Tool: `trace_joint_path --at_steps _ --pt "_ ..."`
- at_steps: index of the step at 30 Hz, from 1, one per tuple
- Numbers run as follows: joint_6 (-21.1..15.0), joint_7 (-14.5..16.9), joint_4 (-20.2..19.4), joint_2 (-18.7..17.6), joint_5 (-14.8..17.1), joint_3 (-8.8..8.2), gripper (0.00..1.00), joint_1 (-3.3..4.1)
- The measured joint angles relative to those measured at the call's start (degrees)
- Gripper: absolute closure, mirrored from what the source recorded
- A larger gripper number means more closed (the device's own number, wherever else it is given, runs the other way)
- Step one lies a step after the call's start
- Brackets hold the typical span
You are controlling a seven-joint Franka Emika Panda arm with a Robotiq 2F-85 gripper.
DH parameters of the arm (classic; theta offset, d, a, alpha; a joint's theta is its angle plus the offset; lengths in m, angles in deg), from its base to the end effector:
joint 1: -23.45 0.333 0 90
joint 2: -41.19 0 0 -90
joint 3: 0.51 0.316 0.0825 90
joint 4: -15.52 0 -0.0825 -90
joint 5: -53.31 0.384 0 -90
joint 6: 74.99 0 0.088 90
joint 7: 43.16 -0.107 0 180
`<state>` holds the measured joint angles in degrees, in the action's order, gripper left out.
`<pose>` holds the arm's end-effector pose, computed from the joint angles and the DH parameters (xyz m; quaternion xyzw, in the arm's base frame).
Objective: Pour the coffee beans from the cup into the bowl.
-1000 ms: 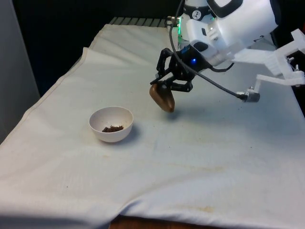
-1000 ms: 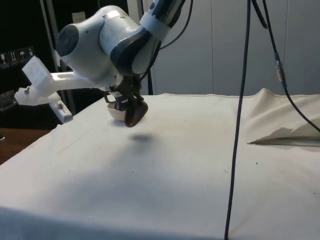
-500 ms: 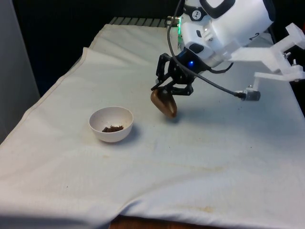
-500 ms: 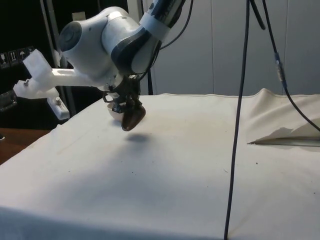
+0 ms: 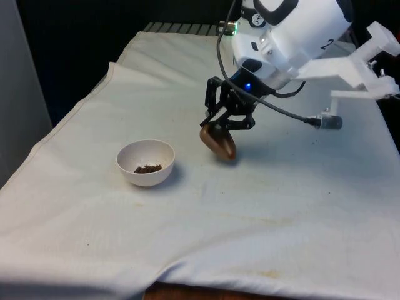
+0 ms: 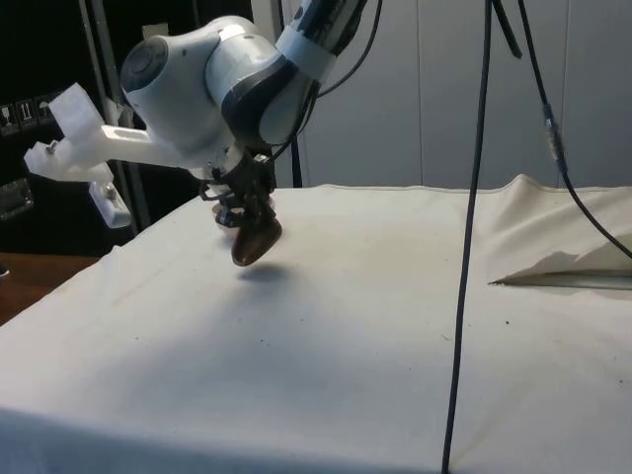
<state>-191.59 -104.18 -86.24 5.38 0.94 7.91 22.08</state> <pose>0.6328 0.0275 0.1965 0.9204 -0.1775 0.0474 0.3450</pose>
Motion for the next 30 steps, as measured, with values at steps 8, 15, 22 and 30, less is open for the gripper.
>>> trace_joint_path --at_steps 8,15,22,30 --pt "-2.64 0.0 -0.46 0.11 1.55 -0.52 1.0 -0.06" --pt "-5.96 -0.17 -1.43 0.57 3.5 -1.15 1.0 -0.11" --pt "-8.48 -0.34 -2.06 0.8 4.81 -1.66 1.0 -0.11" --pt "-11.69 -0.34 -2.98 1.09 6.53 -2.29 1.0 -0.11"
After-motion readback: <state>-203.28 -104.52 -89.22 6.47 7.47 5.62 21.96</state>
